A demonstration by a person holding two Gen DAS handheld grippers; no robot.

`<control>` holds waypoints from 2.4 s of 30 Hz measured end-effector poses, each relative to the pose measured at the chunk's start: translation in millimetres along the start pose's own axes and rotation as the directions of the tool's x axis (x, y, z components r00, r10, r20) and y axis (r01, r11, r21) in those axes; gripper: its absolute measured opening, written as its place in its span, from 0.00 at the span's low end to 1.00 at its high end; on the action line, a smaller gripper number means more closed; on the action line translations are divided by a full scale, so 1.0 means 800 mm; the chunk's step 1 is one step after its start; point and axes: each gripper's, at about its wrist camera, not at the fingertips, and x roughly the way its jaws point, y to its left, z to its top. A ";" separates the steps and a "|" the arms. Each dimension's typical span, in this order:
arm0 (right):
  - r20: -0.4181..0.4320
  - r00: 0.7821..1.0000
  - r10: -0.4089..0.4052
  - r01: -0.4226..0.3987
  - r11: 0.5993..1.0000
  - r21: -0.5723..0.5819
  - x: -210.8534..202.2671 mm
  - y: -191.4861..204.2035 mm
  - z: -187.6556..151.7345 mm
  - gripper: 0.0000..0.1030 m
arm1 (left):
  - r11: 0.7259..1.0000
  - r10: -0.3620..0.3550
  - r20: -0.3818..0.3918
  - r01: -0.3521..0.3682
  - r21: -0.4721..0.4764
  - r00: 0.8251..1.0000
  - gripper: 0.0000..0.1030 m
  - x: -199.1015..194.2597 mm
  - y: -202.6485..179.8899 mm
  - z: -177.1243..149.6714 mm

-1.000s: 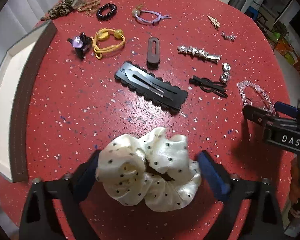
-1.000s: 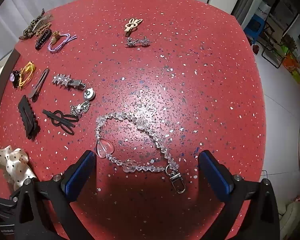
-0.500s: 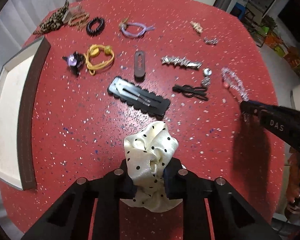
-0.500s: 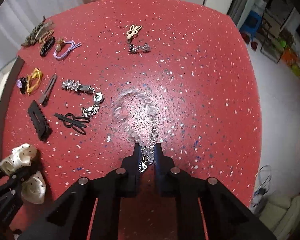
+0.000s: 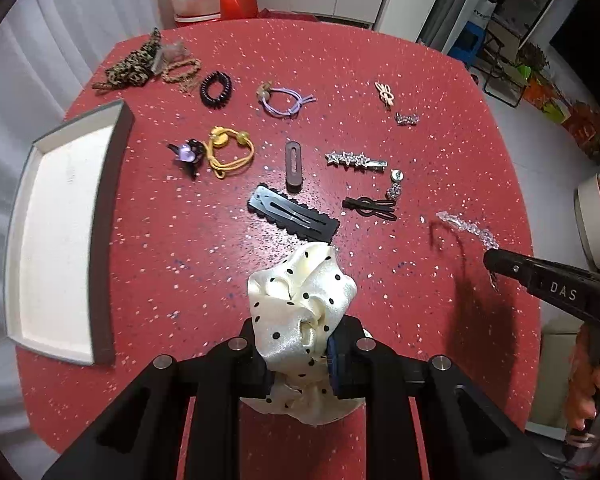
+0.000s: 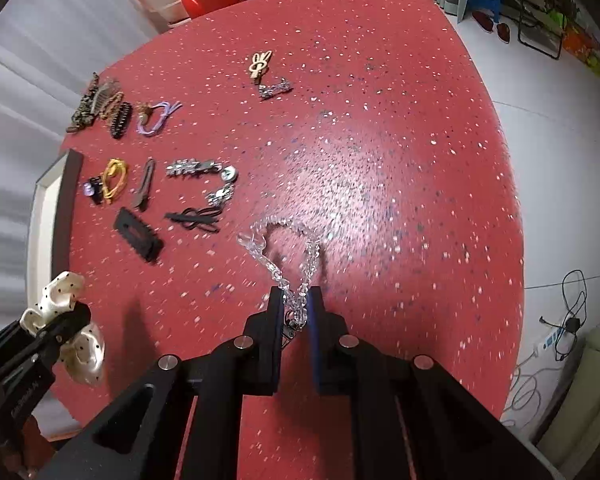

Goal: Organize jewelry
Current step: 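Carry the scrunchie with left gripper while right gripper carries the bracelet over the white tray, then open both grippers to drop the scrunchie and bracelet into the tray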

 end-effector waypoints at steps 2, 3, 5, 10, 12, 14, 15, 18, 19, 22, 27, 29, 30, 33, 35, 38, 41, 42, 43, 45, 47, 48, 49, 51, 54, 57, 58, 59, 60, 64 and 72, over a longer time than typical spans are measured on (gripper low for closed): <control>0.000 1.000 0.011 -0.011 1.000 0.002 -0.011 0.003 -0.006 0.12 | 1.000 0.003 0.003 -0.003 -0.005 1.000 0.21 -0.011 0.001 -0.003; 0.000 1.000 0.015 -0.015 1.000 0.001 -0.015 0.005 -0.008 0.12 | 1.000 0.004 0.003 -0.004 -0.010 1.000 0.21 -0.017 0.003 -0.005; 0.001 1.000 0.024 -0.024 1.000 -0.004 -0.023 0.012 -0.009 0.12 | 1.000 0.009 0.006 -0.009 -0.021 1.000 0.21 -0.026 0.006 -0.007; 0.010 0.999 0.042 -0.042 0.999 -0.026 -0.045 0.019 -0.010 0.12 | 0.998 0.022 0.023 -0.021 -0.067 0.999 0.21 -0.049 0.020 -0.014; 0.016 0.999 0.042 -0.041 0.998 -0.041 -0.048 0.032 -0.006 0.12 | 0.996 0.024 0.033 -0.021 -0.085 0.999 0.21 -0.057 0.031 -0.016; 0.021 0.999 0.039 -0.038 0.998 -0.055 -0.053 0.042 -0.002 0.12 | 0.995 0.021 0.032 -0.018 -0.095 0.999 0.21 -0.059 0.041 -0.016; 0.023 0.999 0.039 -0.038 0.998 -0.059 -0.055 0.048 -0.001 0.12 | 0.995 0.022 0.032 -0.019 -0.097 0.999 0.21 -0.060 0.048 -0.016; 0.036 0.998 0.044 -0.041 0.997 -0.070 -0.058 0.072 0.003 0.12 | 0.995 0.022 0.042 -0.018 -0.096 0.999 0.21 -0.065 0.071 -0.012; 0.038 0.998 0.044 -0.041 0.997 -0.072 -0.058 0.079 0.003 0.12 | 0.995 0.019 0.045 -0.014 -0.097 0.999 0.21 -0.066 0.080 -0.010; 0.049 0.998 0.044 -0.040 0.996 -0.078 -0.056 0.111 0.005 0.12 | 0.996 0.009 0.051 -0.004 -0.088 0.999 0.21 -0.069 0.108 -0.003; 0.068 0.996 0.054 -0.048 0.995 -0.092 -0.050 0.177 0.009 0.12 | 0.998 0.007 0.050 -0.003 -0.062 0.999 0.21 -0.069 0.164 0.009; 0.071 0.995 0.069 -0.061 0.992 -0.107 -0.044 0.212 0.016 0.12 | 0.998 0.013 0.057 -0.009 -0.070 0.998 0.21 -0.071 0.193 0.014; 0.072 0.995 0.073 -0.065 0.991 -0.114 -0.042 0.224 0.019 0.12 | 0.997 0.018 0.061 -0.013 -0.075 0.998 0.21 -0.073 0.205 0.016; 0.074 0.992 0.102 -0.090 0.984 -0.155 -0.031 0.276 0.032 0.12 | 0.994 0.040 0.079 -0.032 -0.104 0.996 0.21 -0.075 0.248 0.024; 0.075 0.989 0.126 -0.110 0.976 -0.189 -0.023 0.312 0.043 0.12 | 0.990 0.059 0.090 -0.047 -0.131 0.994 0.21 -0.073 0.279 0.030; 0.074 0.984 0.159 -0.138 0.962 -0.236 -0.008 0.360 0.056 0.12 | 0.983 0.090 0.104 -0.072 -0.166 0.991 0.21 -0.066 0.317 0.039; 0.066 0.981 0.181 -0.157 0.950 -0.268 0.012 0.400 0.068 0.12 | 0.977 0.107 0.108 -0.084 -0.196 0.988 0.21 -0.053 0.348 0.049; 0.063 0.981 0.185 -0.162 0.948 -0.274 0.016 0.409 0.070 0.12 | 0.976 0.110 0.110 -0.086 -0.201 0.988 0.21 -0.049 0.355 0.052; 0.058 0.980 0.192 -0.168 0.944 -0.285 0.025 0.421 0.074 0.12 | 0.975 0.116 0.113 -0.091 -0.205 0.987 0.21 -0.041 0.363 0.058; 0.051 0.979 0.196 -0.172 0.938 -0.301 0.043 0.438 0.081 0.12 | 0.974 0.123 0.118 -0.097 -0.206 0.985 0.21 -0.031 0.372 0.064; 0.045 0.980 0.194 -0.171 0.936 -0.307 0.059 0.451 0.087 0.12 | 0.974 0.124 0.127 -0.096 -0.207 0.984 0.21 -0.017 0.381 0.073; 0.043 0.980 0.192 -0.170 0.937 -0.305 0.069 0.455 0.090 0.12 | 0.973 0.124 0.131 -0.095 -0.212 0.984 0.21 -0.007 0.386 0.077; 0.042 0.981 0.191 -0.170 0.939 -0.300 0.077 0.458 0.091 0.12 | 0.971 0.126 0.127 -0.096 -0.219 0.984 0.21 0.002 0.391 0.082; 0.034 0.982 0.188 -0.171 0.947 -0.273 0.093 0.461 0.095 0.12 | 0.967 0.128 0.113 -0.099 -0.234 0.985 0.21 0.016 0.399 0.087; 0.024 0.983 0.181 -0.170 0.953 -0.250 0.116 0.466 0.103 0.12 | 0.966 0.130 0.114 -0.100 -0.239 0.985 0.21 0.038 0.406 0.096; 0.018 0.984 0.175 -0.164 0.952 -0.259 0.139 0.474 0.112 0.12 | 0.967 0.152 0.115 -0.124 -0.222 0.982 0.21 0.053 0.410 0.102; 0.017 0.985 0.174 -0.163 0.950 -0.267 0.146 0.478 0.114 0.12 | 0.967 0.156 0.112 -0.129 -0.220 0.981 0.21 0.060 0.411 0.104; 0.016 0.985 0.171 -0.160 0.949 -0.272 0.151 0.482 0.114 0.12 | 0.966 0.160 0.109 -0.133 -0.224 0.981 0.21 0.066 0.413 0.105; 0.014 0.986 0.167 -0.157 0.949 -0.273 0.157 0.484 0.116 0.12 | 0.963 0.167 0.107 -0.138 -0.231 0.980 0.21 0.072 0.415 0.107; -0.016 0.989 0.148 -0.147 0.950 -0.274 0.187 0.490 0.118 0.12 | 0.957 0.176 0.093 -0.148 -0.251 0.980 0.21 0.089 0.422 0.107; -0.038 0.992 0.123 -0.128 0.949 -0.289 0.206 0.495 0.113 0.13 | 0.948 0.222 0.098 -0.191 -0.253 0.970 0.62 0.091 0.421 0.100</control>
